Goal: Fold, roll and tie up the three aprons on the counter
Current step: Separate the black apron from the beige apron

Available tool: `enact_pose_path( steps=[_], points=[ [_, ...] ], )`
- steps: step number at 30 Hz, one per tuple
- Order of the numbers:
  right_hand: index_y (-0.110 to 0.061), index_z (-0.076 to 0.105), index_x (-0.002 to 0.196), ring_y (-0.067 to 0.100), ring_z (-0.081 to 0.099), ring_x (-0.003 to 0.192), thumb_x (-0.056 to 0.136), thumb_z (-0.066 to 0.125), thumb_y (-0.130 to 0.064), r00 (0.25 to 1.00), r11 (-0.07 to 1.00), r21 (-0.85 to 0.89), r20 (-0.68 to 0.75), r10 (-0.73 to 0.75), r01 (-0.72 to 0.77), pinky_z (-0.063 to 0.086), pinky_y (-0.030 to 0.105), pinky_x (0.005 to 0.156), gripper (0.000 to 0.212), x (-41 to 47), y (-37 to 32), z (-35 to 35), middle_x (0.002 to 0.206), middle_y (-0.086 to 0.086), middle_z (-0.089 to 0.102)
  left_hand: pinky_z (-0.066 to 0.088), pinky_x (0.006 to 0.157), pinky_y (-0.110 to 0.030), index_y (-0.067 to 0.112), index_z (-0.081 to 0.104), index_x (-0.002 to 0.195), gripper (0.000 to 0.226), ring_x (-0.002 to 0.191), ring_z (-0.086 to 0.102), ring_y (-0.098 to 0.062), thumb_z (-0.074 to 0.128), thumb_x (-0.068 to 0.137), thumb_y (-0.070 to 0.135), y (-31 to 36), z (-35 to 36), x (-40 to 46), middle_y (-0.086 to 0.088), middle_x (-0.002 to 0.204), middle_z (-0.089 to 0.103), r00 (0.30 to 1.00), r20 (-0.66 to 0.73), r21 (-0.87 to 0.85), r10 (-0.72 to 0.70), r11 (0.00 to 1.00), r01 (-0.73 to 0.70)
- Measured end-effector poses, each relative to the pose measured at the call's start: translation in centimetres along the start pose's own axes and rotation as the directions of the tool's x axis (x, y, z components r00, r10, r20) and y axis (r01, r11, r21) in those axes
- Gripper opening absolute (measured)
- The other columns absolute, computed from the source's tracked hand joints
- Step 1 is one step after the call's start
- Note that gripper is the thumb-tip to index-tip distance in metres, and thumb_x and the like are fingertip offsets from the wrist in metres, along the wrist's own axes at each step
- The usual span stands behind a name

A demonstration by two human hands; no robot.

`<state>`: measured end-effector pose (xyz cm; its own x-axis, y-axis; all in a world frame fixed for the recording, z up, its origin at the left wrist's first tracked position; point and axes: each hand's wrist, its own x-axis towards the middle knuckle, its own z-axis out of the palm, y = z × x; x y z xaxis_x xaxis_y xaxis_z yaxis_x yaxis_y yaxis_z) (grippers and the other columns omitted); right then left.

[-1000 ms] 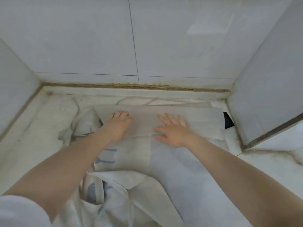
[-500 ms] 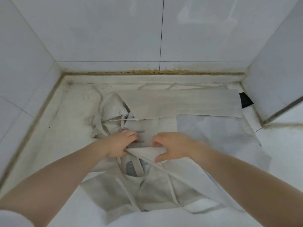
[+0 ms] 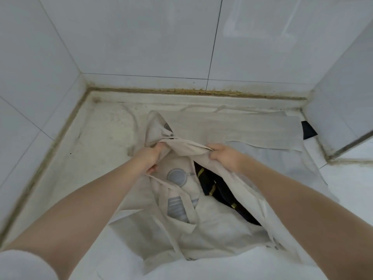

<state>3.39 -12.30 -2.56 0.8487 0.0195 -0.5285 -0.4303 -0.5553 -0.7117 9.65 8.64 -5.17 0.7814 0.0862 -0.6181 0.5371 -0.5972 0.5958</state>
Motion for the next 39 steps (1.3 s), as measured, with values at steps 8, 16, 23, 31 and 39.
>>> enact_pose_path(
  steps=[8, 16, 23, 31, 39],
  points=[
    [-0.015, 0.06, 0.125, 0.024, 0.056, 0.101, 0.085, 0.041, 0.01, 0.992, 0.998, 0.059, 0.126, 0.027, -0.035, 0.045, 0.025, 0.08, 0.051, -0.3, -0.8, -2.3, 0.118, 0.01, 0.062, 0.052, 0.083, -0.043, 0.013, 0.054, 0.122, 0.05, 0.096, 0.063, -0.029, 0.038, 0.093, 0.05, 1.8, 0.5, 1.8, -0.011, 0.117, 0.062, 0.995, 0.062, -0.926, -0.072, 0.367, 0.085],
    [-0.02, 0.05, 0.13, 0.022, 0.061, 0.104, 0.094, 0.047, -0.004, 0.859, 0.922, -0.387, 0.469, 0.203, -0.007, 0.046, 0.031, 0.093, 0.039, -1.0, -0.8, -1.2, 0.115, 0.001, 0.062, 0.03, 0.103, -0.029, 0.001, 0.046, 0.134, 0.044, 0.128, 0.043, -0.029, 0.044, 0.098, 0.026, 4.3, -3.1, 0.7, -0.017, 0.137, 0.049, 0.782, -0.566, -0.09, 0.262, 0.923, -0.374],
    [-0.015, 0.046, 0.134, 0.026, 0.052, 0.116, 0.095, 0.045, -0.014, 0.854, 0.645, -0.722, 0.479, 0.204, 0.251, 0.041, 0.032, 0.088, 0.039, -0.4, -2.0, 2.3, 0.132, 0.006, 0.052, 0.044, 0.093, -0.034, -0.004, 0.049, 0.128, 0.049, 0.119, 0.054, -0.032, 0.053, 0.095, 0.032, -3.1, -5.6, 0.4, -0.018, 0.131, 0.054, 0.987, -0.046, 0.621, -0.155, 0.769, 0.15],
    [-0.006, 0.064, 0.111, 0.029, 0.06, 0.105, 0.091, 0.046, -0.006, 0.989, 0.593, -0.791, 0.114, -0.097, 0.15, 0.04, 0.027, 0.075, 0.027, 1.1, -2.4, 2.3, 0.114, 0.014, 0.064, 0.04, 0.071, -0.032, 0.015, 0.058, 0.083, 0.04, 0.085, 0.059, -0.019, 0.048, 0.091, 0.053, 2.0, 2.0, -4.5, -0.002, 0.086, 0.062, 0.82, 0.331, 0.388, 0.468, 0.725, -0.57],
    [-0.016, 0.064, 0.111, 0.018, 0.055, 0.102, 0.084, 0.065, -0.021, 0.972, 0.701, -0.675, 0.191, -0.136, 0.23, 0.039, 0.026, 0.083, 0.027, 2.2, -2.4, -1.1, 0.113, 0.002, 0.061, 0.042, 0.063, -0.015, 0.02, 0.058, 0.102, 0.017, 0.07, 0.054, -0.009, 0.066, 0.087, 0.02, 0.2, 3.2, -1.5, 0.003, 0.08, 0.058, 0.802, 0.438, -0.061, 0.405, 0.904, -0.424]
  ],
)
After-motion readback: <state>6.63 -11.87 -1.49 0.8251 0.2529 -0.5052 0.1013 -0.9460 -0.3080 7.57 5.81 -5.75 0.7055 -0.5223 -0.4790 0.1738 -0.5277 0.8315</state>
